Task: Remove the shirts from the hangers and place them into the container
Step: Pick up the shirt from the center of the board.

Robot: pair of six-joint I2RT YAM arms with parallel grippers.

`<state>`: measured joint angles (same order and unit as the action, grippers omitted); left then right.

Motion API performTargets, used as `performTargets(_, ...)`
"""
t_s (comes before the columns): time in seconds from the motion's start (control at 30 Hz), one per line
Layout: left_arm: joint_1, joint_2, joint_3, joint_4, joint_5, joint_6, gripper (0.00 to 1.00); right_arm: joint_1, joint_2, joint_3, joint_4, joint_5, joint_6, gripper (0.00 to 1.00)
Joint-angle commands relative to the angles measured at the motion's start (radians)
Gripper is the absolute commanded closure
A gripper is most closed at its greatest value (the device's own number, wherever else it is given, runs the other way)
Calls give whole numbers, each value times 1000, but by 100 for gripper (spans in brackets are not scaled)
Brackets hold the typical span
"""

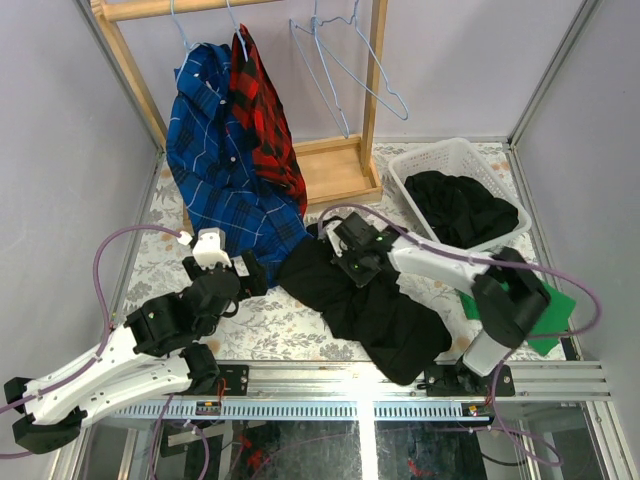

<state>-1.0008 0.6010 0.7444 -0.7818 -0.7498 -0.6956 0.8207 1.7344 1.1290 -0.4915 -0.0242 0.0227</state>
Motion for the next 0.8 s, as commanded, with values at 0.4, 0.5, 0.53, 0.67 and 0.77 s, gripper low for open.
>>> performTargets(0.4,-3,0,6,3,-36,-18,0,-6,-742,-327,425,229,88,95)
performTargets(0.5,-1,0,7,2,-32,-16,0,-34,-668,-277,296,289,98,94)
performTargets(0.53,-1,-1,7,2,-30,-16,0,-53,-635,-266,258,304,126,94)
performTargets(0.67,-2,-2,8,2,-28,-15,0,-96,-493,-272,160,224,200,92)
performTargets(0.77,-2,-3,8,2,-27,-13,0,-102,-379,-283,172,247,251,63)
